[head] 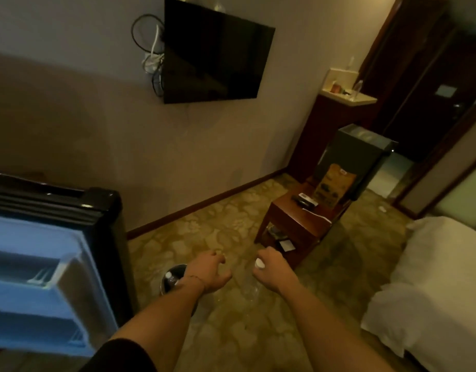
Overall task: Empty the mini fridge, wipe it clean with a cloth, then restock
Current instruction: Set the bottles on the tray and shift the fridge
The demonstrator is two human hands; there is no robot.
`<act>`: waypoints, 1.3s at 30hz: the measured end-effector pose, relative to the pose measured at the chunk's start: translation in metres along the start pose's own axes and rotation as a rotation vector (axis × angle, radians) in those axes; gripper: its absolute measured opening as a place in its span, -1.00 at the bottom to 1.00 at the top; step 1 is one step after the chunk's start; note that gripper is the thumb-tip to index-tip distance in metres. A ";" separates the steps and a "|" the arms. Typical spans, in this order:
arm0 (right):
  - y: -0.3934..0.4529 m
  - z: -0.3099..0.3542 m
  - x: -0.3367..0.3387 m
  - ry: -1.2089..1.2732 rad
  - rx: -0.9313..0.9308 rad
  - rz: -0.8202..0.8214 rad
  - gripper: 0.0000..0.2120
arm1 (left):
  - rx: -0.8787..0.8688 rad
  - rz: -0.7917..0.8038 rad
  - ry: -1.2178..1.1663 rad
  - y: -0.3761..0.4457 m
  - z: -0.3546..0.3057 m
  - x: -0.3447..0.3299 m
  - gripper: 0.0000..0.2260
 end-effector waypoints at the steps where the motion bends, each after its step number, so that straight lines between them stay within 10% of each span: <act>1: 0.010 0.001 0.004 0.000 0.005 0.002 -0.74 | 0.002 0.009 0.009 0.009 0.001 0.003 -0.51; 23: 0.331 0.038 -0.081 -0.100 0.641 0.531 -0.68 | 0.928 -0.142 -0.257 0.142 0.105 -0.022 -0.51; 39: 0.439 -0.072 -0.341 -0.137 0.646 0.636 -0.70 | 1.031 -0.137 -0.248 0.237 0.199 -0.269 -0.47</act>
Point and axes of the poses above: each hand's wrist, its own y-axis towards the middle knuckle, its own x-axis out of the back of the hand, z = x × y, the point moved 2 cm from there along y, towards the middle knuckle, and after that the axes turned 10 degrees about y, right-handed, at the moved point
